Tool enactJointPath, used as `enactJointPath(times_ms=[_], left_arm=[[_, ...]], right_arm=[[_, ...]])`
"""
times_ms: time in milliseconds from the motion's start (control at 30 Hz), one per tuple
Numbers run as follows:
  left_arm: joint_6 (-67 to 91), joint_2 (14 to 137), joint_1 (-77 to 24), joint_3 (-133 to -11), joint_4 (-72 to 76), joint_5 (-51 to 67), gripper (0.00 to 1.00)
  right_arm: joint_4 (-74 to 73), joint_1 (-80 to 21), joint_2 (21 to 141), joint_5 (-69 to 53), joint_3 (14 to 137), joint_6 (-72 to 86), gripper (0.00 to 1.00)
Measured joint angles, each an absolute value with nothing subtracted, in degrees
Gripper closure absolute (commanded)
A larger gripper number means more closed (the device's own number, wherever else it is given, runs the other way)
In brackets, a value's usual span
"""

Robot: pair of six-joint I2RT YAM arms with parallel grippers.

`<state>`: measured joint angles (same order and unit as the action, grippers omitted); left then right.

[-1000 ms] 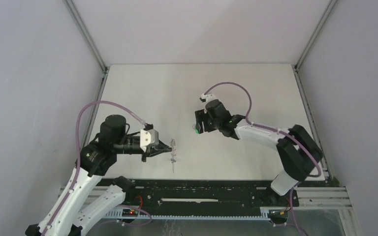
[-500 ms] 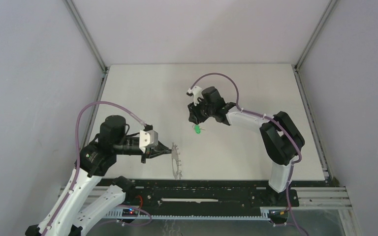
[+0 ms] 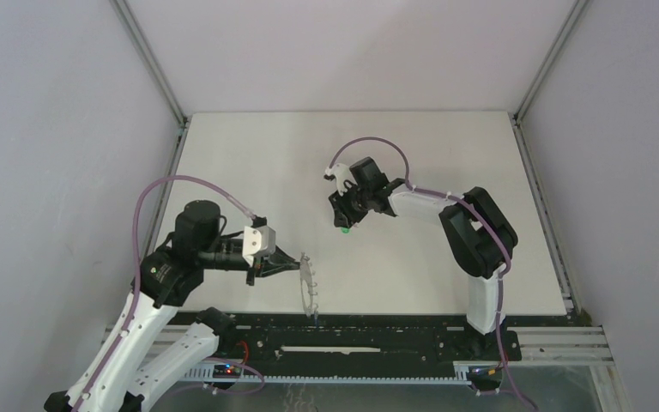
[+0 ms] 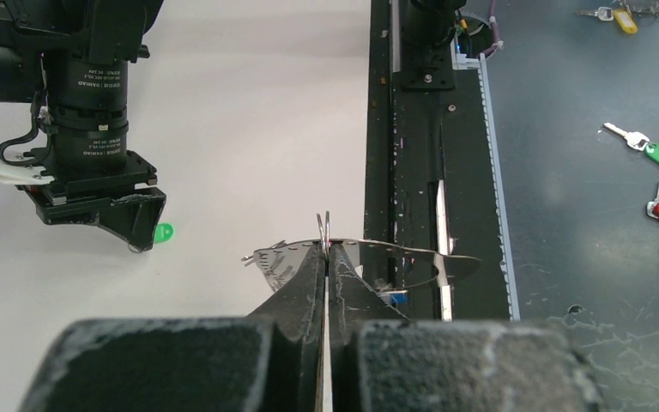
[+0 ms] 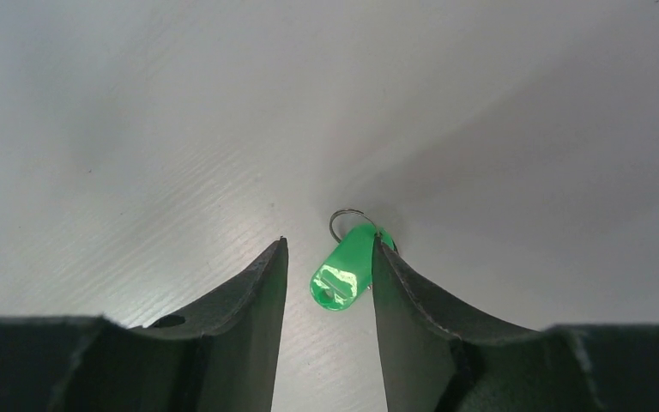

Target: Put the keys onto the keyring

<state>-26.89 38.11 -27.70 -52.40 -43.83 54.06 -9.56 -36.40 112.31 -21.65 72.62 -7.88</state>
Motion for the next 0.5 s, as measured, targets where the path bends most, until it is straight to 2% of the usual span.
enactJointPath(times_ms=[233, 500], left_arm=[[-25.47, 38.33, -27.70, -52.40, -43.62, 54.65, 1.00], [-24.40, 38.85, -27.70, -52.42, -42.50, 54.72, 1.00]], right_arm=[[-9.56, -36.40, 112.31, -21.30, 72.62, -8.91, 0.51], [-9.67, -36.10, 113.84, -21.80, 73.56, -9.89, 0.59]])
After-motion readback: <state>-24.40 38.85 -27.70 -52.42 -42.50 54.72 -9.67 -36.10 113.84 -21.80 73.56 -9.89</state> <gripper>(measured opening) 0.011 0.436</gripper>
